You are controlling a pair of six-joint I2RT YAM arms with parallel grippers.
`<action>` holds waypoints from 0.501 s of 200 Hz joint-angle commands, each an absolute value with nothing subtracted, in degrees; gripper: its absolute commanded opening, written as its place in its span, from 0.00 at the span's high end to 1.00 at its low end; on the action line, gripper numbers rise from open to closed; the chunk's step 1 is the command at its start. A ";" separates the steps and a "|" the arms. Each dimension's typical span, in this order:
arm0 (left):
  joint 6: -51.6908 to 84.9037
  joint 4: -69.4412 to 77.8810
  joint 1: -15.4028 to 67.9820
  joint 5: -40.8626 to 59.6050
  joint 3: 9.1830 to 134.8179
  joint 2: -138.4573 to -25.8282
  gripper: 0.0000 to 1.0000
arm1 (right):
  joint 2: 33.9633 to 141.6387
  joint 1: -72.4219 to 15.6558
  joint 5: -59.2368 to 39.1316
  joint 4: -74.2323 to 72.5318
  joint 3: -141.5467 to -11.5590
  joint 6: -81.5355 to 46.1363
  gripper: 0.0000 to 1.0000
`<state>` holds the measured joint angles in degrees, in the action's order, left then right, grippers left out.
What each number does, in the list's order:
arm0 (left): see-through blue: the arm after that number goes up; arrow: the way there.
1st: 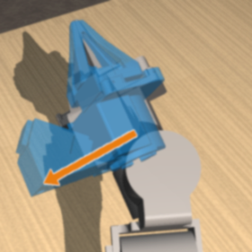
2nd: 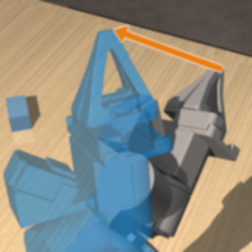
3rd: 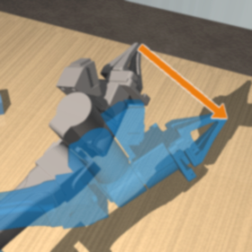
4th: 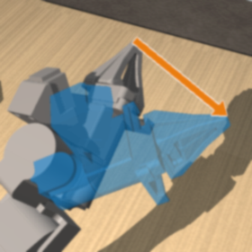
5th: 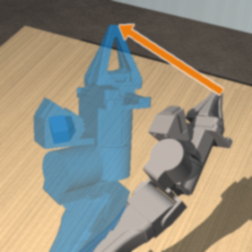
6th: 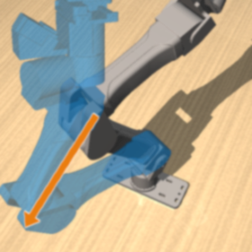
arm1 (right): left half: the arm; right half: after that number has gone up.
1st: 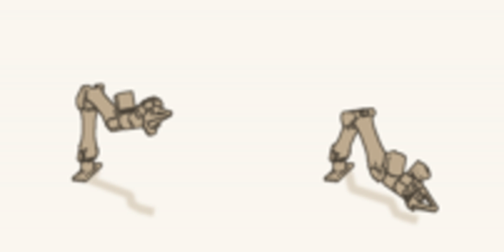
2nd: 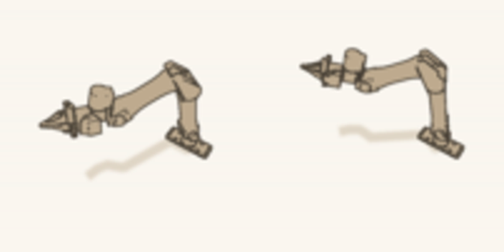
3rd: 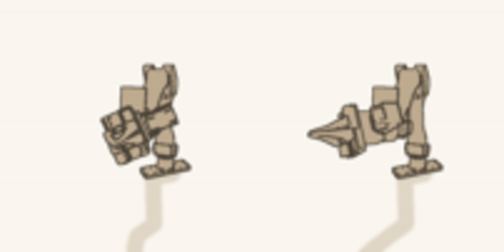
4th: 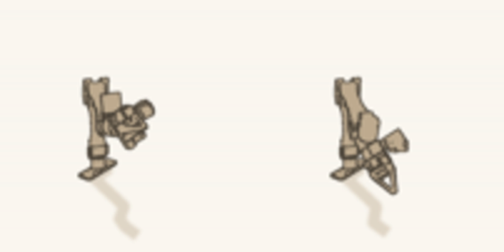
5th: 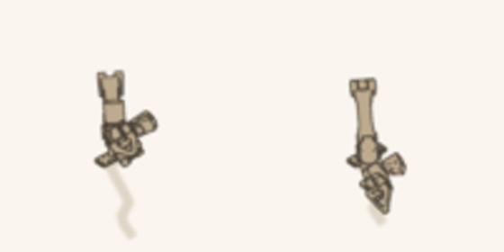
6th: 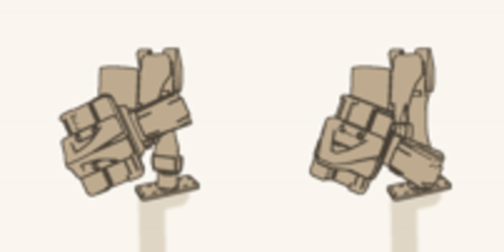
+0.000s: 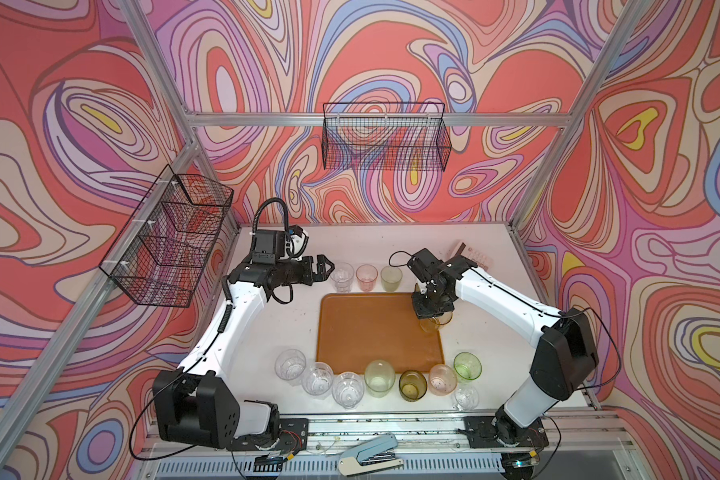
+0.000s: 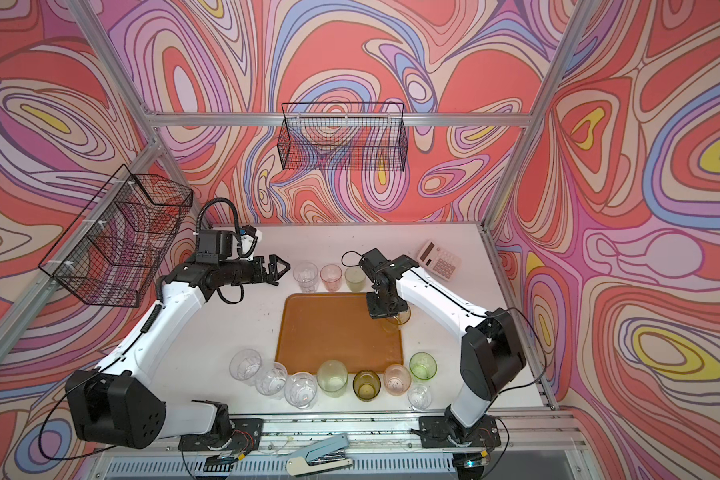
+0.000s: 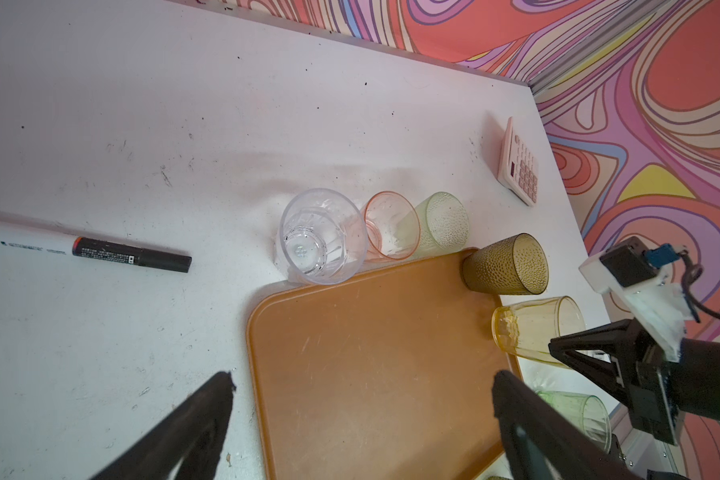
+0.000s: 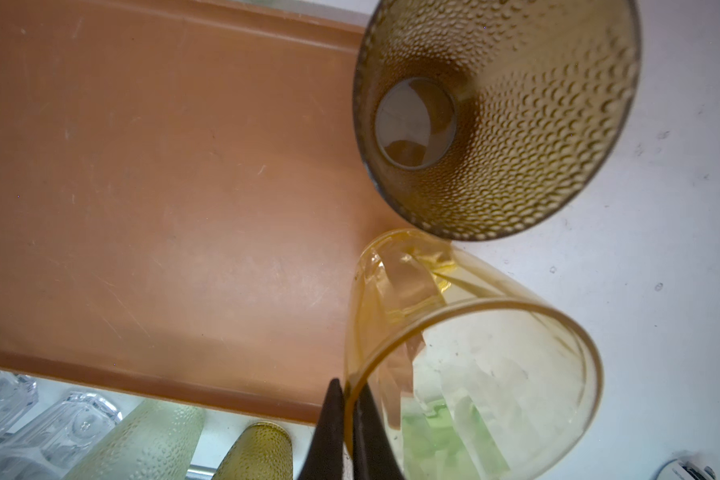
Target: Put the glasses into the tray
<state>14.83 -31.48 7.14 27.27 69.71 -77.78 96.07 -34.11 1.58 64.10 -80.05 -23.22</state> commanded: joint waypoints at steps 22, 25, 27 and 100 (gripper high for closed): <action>14.90 -31.37 7.03 27.99 69.31 -78.35 0.00 | 97.79 -35.57 1.97 62.15 -81.74 -23.80 1.00; 14.87 -31.38 7.01 28.03 69.31 -78.32 0.00 | 97.86 -35.59 1.97 62.10 -81.72 -23.82 1.00; 14.86 -31.33 6.98 28.04 69.27 -78.31 0.00 | 97.90 -35.59 1.94 62.06 -81.73 -23.82 1.00; 14.70 -31.45 7.03 27.87 69.31 -78.21 0.00 | 99.70 -36.28 2.83 61.52 -81.77 -23.82 1.00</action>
